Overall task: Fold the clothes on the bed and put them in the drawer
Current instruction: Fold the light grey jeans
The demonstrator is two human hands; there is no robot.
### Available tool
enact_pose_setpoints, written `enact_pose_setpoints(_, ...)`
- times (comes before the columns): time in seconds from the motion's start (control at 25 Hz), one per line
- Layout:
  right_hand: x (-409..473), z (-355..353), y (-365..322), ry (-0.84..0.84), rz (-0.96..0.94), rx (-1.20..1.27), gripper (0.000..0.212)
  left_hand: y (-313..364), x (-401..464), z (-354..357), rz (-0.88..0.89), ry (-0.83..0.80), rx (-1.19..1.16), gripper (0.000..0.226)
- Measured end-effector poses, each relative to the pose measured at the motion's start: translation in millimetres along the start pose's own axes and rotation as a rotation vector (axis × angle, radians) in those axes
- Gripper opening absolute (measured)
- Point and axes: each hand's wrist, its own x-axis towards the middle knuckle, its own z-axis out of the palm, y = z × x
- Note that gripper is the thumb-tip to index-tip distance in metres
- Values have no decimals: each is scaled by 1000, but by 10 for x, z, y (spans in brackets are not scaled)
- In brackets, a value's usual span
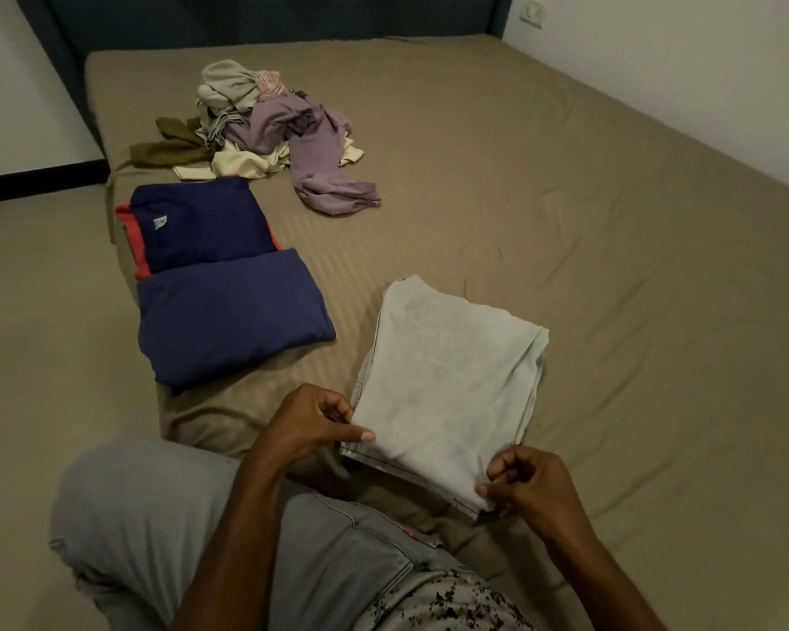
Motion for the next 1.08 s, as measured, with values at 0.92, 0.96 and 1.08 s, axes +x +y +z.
enact_pose_setpoints(0.92, 853, -481, -369, 368, 38, 312, 40, 585, 775, 83, -162, 508, -40, 46)
enact_pose_setpoints(0.96, 1047, -515, -423, 423, 47, 361, 39, 662, 986, 117, -128, 522, 8, 46)
enact_pose_setpoints(1.08, 1467, -526, -493, 472, 56, 310, 38, 871, 1674, 183, -142, 469, 275, 56)
